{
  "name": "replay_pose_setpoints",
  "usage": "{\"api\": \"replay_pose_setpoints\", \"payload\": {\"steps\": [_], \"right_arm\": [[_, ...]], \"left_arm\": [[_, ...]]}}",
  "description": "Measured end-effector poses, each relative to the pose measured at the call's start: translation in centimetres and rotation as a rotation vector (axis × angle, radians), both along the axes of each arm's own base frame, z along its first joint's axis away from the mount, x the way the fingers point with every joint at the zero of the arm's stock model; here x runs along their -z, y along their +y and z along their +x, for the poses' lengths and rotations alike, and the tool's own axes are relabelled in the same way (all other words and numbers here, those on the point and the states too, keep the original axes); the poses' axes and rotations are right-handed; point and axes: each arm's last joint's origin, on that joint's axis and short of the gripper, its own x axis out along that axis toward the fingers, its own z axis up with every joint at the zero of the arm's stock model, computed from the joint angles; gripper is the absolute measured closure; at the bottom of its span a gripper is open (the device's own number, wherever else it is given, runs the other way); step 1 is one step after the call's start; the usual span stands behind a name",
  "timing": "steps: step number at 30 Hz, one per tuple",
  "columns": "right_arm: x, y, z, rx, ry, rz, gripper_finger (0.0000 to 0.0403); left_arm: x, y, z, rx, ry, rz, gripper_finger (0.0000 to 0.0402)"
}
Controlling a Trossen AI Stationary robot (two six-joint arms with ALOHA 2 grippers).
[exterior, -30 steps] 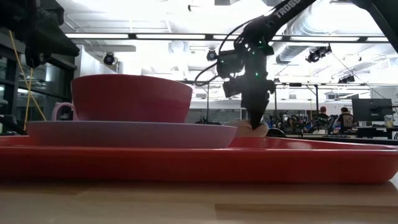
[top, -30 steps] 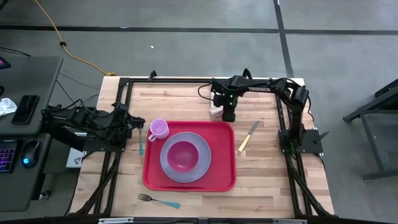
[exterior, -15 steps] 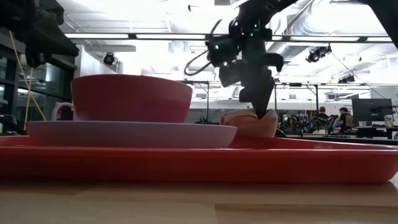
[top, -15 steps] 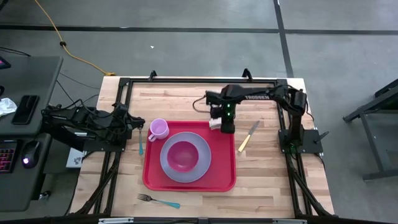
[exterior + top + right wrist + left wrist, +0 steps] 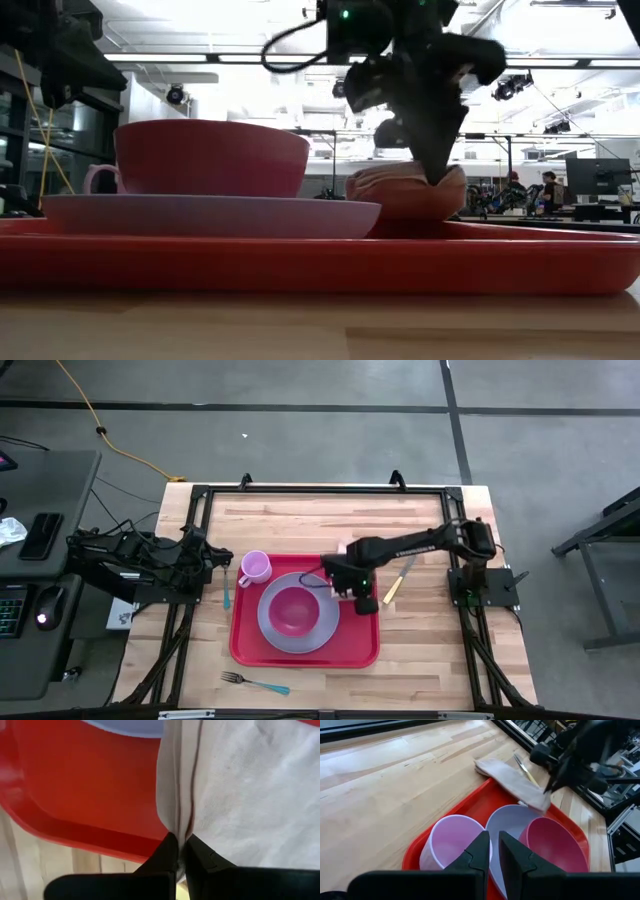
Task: Set up tray
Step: Put the gray napkin on the red serving tray to the right of the blue plate
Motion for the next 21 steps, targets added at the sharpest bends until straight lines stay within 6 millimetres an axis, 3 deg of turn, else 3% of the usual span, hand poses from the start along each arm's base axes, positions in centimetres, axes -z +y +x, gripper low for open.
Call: {"api": "replay_pose_setpoints", "payload": {"steps": [21], "right_arm": [[0.7, 7.2, -1.0, -0.089, 0.011, 0.088, 0.0402]], "left_arm": [[0.0, -0.2, 0.0, 0.076, 0.017, 0.013, 0.033]]}}
